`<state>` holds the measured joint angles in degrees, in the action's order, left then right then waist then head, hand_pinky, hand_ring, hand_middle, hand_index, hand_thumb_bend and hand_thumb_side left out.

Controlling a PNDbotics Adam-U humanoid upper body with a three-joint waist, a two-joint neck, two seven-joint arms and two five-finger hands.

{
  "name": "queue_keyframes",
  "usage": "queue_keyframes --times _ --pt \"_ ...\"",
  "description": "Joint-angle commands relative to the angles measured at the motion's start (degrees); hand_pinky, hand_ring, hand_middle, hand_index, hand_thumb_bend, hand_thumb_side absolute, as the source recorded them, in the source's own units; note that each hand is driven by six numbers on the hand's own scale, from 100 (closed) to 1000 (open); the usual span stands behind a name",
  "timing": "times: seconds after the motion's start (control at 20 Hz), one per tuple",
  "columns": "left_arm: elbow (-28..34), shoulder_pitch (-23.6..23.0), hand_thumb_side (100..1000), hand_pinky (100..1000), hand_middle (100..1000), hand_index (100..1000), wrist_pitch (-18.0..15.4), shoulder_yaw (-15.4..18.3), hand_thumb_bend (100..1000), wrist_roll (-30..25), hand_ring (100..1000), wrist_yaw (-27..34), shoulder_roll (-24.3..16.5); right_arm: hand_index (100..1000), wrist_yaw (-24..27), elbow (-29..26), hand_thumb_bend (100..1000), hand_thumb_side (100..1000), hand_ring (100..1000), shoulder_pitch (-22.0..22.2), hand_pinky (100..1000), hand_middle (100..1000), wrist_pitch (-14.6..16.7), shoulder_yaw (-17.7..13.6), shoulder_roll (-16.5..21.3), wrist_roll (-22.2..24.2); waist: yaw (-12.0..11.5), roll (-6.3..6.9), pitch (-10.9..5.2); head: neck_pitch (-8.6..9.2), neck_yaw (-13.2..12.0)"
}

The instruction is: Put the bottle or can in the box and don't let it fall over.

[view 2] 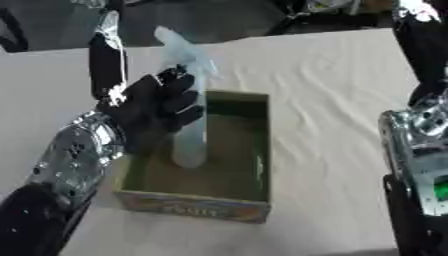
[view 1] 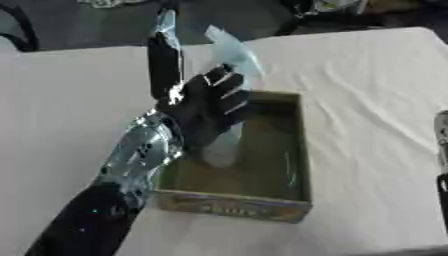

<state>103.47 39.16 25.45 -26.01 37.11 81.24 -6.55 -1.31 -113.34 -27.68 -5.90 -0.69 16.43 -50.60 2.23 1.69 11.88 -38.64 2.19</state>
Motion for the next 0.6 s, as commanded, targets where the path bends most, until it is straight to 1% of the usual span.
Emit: queue_keyframes --times 0.05,0.4,0.6 --pt "-0.4 0.1 1000 100 128 947 2.1 -0.3 693 3.0 100 0.7 -0.6 803 -0.1 -1.2 673 184 609 -0.5 843 806 0.1 -0.4 1.5 -0.2 -0.1 -0.07 -1.15 0.72 0.2" --pt "-2.2 -2.7 1000 100 100 946 1.9 -0.6 678 3.9 100 1.5 -1.5 801 -0.2 -1.3 674 183 608 -0.5 843 806 0.1 -0.5 1.8 -0.2 -0.4 0.09 -1.14 0.90 0.6" --pt "-3.0 -4.3 1000 100 100 949 1.5 -0.4 667 4.6 100 1.9 -2.7 801 -0.2 -1.2 674 182 608 -0.4 843 805 0.2 -0.5 1.9 -0.2 -0.5 0.21 -1.15 0.97 0.7"
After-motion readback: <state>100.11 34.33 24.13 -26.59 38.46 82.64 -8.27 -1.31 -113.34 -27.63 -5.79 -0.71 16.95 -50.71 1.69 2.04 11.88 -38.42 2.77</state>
